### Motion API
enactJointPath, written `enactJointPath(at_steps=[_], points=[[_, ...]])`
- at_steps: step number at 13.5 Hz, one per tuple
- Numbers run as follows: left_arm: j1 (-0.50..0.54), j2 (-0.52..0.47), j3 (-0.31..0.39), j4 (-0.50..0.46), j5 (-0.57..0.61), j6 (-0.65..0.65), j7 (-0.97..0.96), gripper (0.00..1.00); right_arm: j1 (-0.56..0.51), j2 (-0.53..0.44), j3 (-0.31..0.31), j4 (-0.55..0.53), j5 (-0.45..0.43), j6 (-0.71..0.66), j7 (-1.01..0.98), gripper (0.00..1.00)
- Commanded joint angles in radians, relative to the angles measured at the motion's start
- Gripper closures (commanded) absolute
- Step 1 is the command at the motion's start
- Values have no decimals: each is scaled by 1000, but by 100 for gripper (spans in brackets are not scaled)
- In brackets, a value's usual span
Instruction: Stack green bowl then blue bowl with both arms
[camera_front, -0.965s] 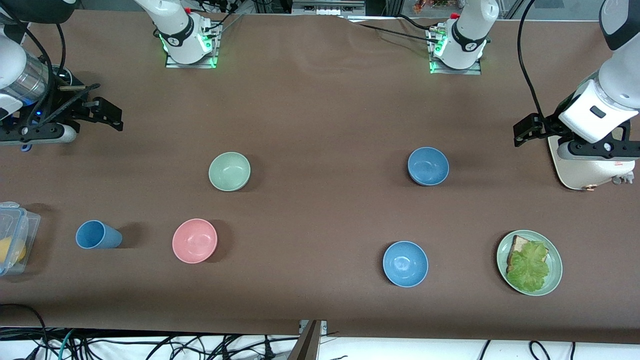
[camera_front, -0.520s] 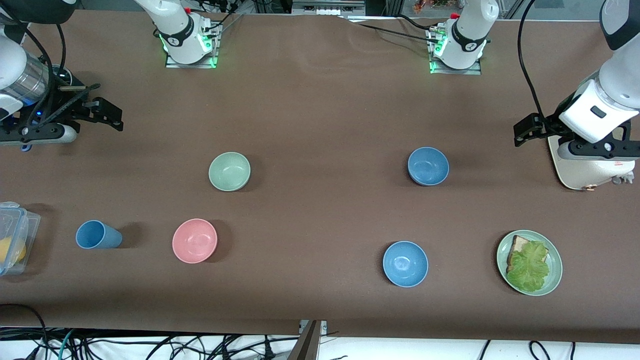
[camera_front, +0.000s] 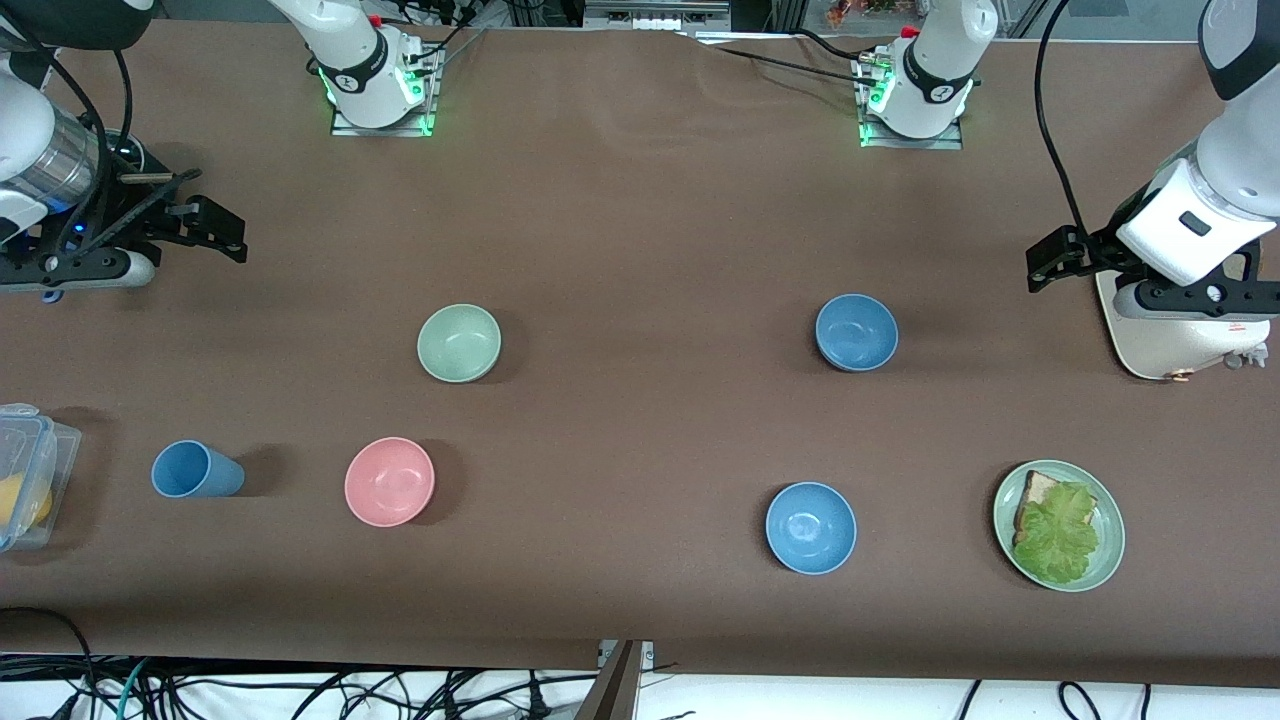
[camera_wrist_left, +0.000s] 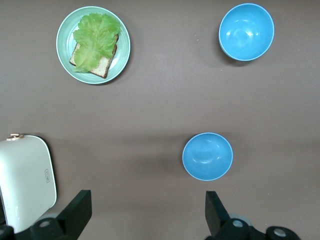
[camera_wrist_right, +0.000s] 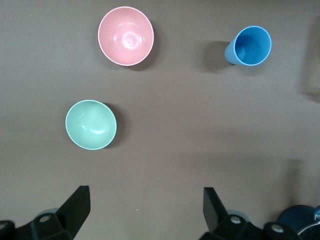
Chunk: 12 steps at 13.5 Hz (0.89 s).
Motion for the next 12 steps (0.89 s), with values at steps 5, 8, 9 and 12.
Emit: enactJointPath(at_steps=[5, 8, 9, 12], points=[[2, 15, 2, 35, -26, -25, -6, 0, -12, 0, 7, 2, 2, 12, -2, 0], [2, 15, 2, 36, -26, -25, -7, 0, -12, -1, 4, 2, 2, 9, 0, 0], [2, 15, 0, 35, -26, -25, -7, 0, -12, -1, 4, 2, 2, 10, -2, 0], [2, 15, 0, 35, -26, -25, -7, 0, -12, 0, 4, 2, 3, 15, 0, 0]])
